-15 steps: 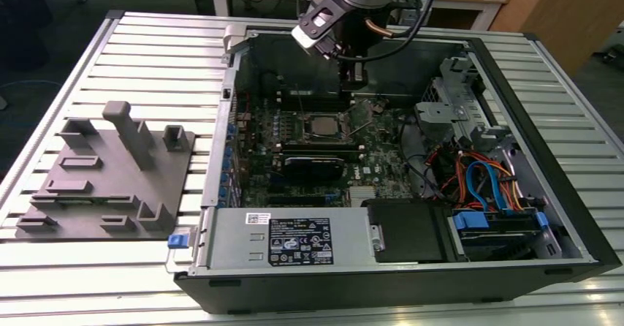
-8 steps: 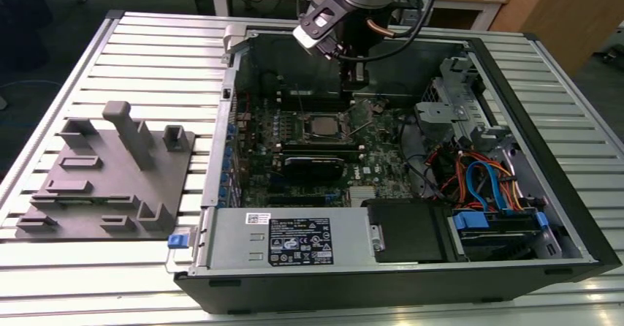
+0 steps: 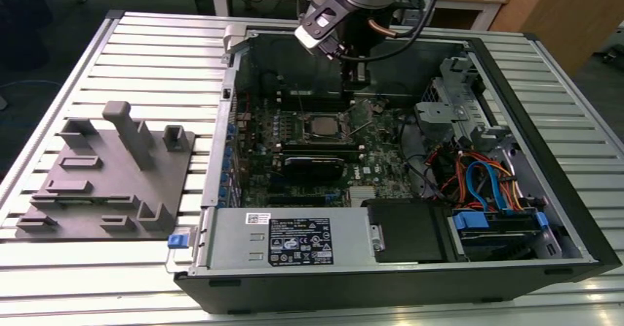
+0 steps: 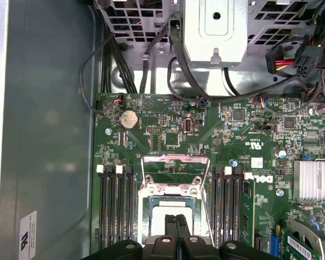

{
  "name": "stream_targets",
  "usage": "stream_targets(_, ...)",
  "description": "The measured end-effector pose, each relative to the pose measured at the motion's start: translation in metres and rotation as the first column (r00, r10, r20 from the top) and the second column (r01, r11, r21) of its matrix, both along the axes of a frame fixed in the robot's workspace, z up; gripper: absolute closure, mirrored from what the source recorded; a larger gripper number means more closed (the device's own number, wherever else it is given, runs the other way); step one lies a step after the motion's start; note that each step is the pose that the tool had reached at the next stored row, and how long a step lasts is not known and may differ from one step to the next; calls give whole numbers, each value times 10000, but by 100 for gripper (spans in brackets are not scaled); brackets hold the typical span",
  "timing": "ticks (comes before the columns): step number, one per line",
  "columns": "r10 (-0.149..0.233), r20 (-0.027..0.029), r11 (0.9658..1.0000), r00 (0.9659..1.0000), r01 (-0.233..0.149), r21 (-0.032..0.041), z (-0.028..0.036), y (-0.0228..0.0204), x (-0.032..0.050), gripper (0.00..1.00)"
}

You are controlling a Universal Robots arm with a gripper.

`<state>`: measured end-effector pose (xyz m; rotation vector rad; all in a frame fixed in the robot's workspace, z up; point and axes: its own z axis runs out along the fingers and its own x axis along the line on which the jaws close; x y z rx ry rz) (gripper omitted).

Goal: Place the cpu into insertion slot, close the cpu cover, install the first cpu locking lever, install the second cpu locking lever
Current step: 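Close the cpu cover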

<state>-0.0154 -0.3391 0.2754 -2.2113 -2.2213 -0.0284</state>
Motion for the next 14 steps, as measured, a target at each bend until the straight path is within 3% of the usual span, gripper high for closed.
stream_targets(14, 0, 0, 10000, 10000, 0, 0, 0, 0, 59, 90)
